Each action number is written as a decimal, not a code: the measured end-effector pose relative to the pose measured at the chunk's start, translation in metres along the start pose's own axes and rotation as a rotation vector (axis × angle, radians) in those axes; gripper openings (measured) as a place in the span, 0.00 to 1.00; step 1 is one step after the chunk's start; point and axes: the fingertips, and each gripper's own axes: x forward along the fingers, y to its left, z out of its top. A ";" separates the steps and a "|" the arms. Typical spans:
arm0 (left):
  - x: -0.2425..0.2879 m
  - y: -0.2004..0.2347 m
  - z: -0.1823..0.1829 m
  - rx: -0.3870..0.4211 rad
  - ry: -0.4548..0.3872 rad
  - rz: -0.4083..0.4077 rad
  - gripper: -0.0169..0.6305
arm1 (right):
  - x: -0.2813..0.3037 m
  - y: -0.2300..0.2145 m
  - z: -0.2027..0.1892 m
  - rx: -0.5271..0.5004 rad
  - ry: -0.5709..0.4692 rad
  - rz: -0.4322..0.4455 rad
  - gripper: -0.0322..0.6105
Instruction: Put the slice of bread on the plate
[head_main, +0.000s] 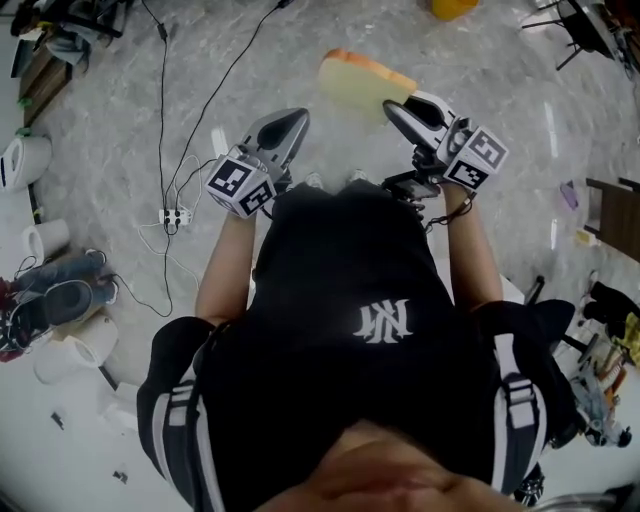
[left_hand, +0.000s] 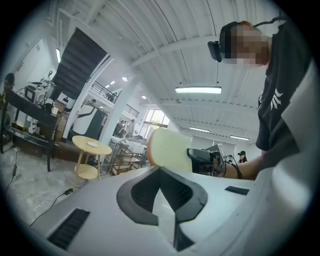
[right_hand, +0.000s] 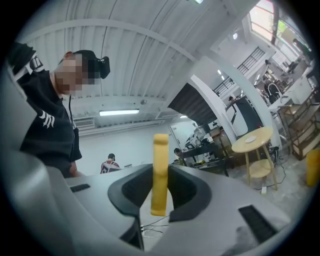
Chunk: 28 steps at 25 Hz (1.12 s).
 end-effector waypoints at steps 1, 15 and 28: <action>0.001 0.001 0.001 -0.006 -0.006 0.000 0.05 | 0.001 -0.001 -0.002 -0.013 0.017 -0.002 0.19; 0.009 -0.007 -0.005 0.031 0.068 0.017 0.05 | -0.013 -0.009 -0.007 -0.038 0.068 0.014 0.19; 0.006 -0.011 -0.010 0.050 0.097 0.064 0.05 | -0.015 -0.014 -0.013 -0.023 0.084 0.043 0.19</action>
